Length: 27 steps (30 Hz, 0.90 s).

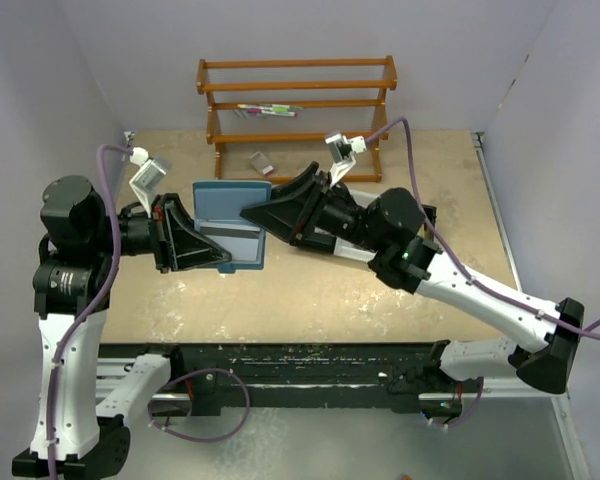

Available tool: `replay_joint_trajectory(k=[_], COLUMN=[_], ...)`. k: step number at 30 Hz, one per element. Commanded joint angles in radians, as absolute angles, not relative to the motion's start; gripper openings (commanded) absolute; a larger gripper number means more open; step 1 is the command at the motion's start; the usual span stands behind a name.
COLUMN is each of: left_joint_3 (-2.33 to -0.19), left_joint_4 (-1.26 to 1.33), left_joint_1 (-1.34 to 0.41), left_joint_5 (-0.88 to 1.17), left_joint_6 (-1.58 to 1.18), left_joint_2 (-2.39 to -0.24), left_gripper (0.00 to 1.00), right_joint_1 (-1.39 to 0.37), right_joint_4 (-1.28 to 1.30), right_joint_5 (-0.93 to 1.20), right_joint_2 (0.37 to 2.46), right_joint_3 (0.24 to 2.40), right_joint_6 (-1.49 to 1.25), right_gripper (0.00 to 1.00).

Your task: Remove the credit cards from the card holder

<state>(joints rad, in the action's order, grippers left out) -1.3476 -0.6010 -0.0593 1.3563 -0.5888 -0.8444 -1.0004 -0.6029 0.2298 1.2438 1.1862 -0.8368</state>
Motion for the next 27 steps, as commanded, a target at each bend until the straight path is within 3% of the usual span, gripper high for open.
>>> replay_joint_trajectory(k=[1, 7, 15, 20, 27], left_joint_3=[-1.444, -1.544, -1.624, -1.646, -1.681], left_joint_4=[-0.820, -1.136, -1.283, -1.345, -1.451], left_joint_1=[-0.058, -0.059, -0.060, -0.061, -0.060], left_joint_5=[1.360, 1.378, 1.373, 1.371, 1.342], left_joint_6=[-0.349, -0.104, 0.047, 0.103, 0.244], left_joint_2=[-0.894, -0.996, -1.039, -1.058, -1.068], left_gripper=[0.08, 0.09, 0.09, 0.09, 0.16], right_joint_1=[-0.975, -0.968, -0.966, -0.966, -0.962], right_joint_4=[-0.302, 0.023, 0.327, 0.453, 0.443], right_joint_5=[0.311, 0.367, 0.450, 0.408, 0.431], right_joint_2=[1.254, 1.334, 1.468, 1.518, 1.525], right_joint_3=[1.374, 1.597, 1.850, 1.954, 1.957], right_joint_6=[-0.722, -0.532, -0.346, -0.267, -0.258], right_gripper=[0.63, 0.70, 0.53, 0.51, 0.17])
